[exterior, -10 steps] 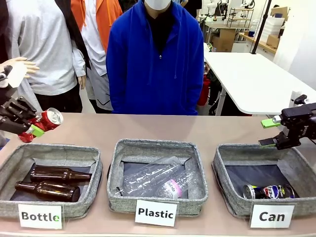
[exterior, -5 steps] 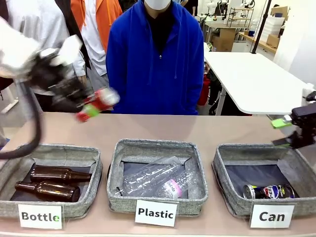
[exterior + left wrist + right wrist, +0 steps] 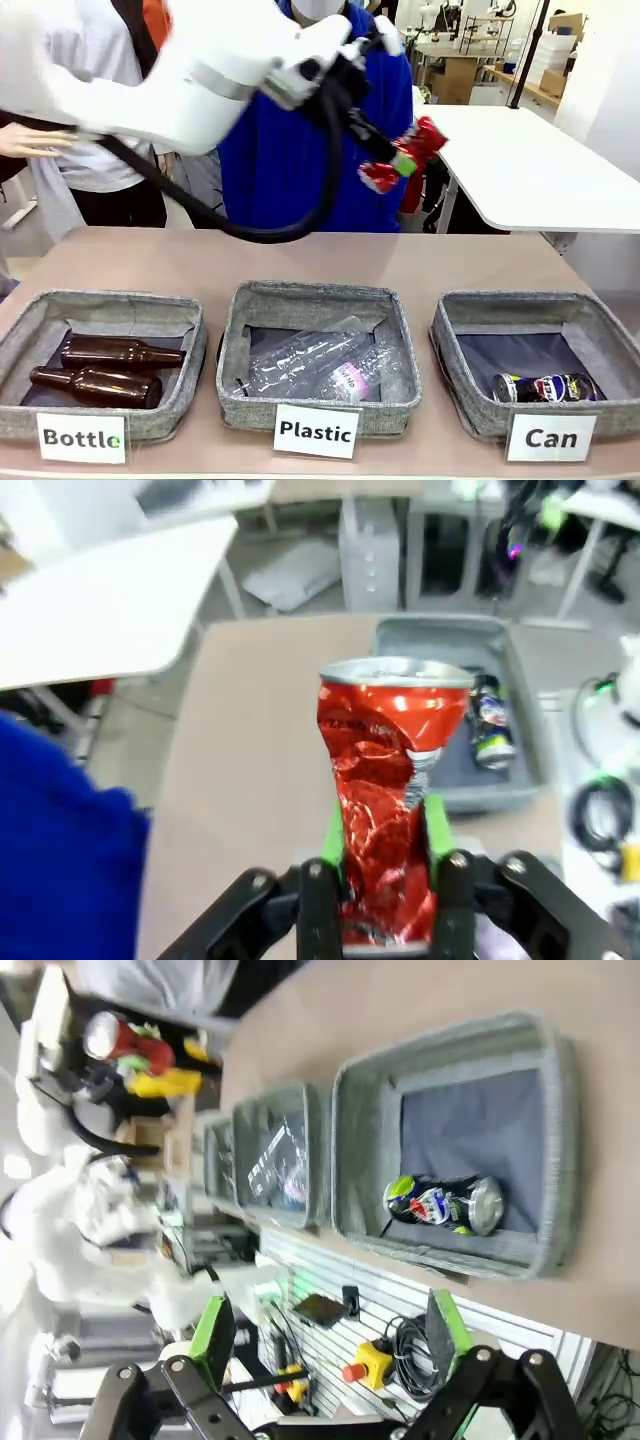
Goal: Sort the can waste into the basket.
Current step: Pick up the can waste from the table and place it in the right Fabric basket.
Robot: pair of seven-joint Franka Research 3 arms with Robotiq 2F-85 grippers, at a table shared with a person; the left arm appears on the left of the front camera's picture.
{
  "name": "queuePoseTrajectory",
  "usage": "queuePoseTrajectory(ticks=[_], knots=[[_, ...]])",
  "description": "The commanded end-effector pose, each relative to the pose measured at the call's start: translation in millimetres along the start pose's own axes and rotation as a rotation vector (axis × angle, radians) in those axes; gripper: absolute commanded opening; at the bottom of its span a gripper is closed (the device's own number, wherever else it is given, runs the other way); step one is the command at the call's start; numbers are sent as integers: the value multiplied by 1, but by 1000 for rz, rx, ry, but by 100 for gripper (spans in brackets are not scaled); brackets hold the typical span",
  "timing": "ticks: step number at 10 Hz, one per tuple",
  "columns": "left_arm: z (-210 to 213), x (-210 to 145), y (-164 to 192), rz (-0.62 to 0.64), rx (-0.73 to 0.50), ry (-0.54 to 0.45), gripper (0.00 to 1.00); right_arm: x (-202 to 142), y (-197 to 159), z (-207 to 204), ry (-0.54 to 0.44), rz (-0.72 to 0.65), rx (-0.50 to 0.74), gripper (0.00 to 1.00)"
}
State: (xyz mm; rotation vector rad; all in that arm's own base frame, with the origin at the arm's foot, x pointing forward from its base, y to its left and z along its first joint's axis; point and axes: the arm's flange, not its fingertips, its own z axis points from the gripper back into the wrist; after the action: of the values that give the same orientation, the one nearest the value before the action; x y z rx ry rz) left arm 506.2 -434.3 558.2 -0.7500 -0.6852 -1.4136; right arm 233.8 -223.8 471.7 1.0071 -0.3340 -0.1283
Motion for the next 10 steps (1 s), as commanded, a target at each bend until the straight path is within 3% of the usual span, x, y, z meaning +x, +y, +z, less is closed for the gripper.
queuePoseTrajectory(ticks=[1, 2, 4, 7, 8, 9, 10], knots=[[-71, 46, 14, 18, -92, 87, 34, 15, -25, 37, -210, -80, 141, 100], [-122, 51, 6, 48, -96, 161, 34, 0, 0, 0, 0, 0, 0, 100], [-195, 44, -25, 49, -124, 287, 34, 0, 0, 0, 0, 0, 0, 100], [-258, 34, -65, -43, -157, 379, 34, 0, 0, 0, 0, 0, 0, 100], [-263, 31, -71, -85, -234, 420, 34, 0, 0, 0, 0, 0, 0, 100], [-254, 16, -80, -14, -151, 347, 34, 0, 0, 0, 0, 0, 0, 100], [-254, 16, -80, -14, -151, 347, 34, 0, 0, 0, 0, 0, 0, 100]])
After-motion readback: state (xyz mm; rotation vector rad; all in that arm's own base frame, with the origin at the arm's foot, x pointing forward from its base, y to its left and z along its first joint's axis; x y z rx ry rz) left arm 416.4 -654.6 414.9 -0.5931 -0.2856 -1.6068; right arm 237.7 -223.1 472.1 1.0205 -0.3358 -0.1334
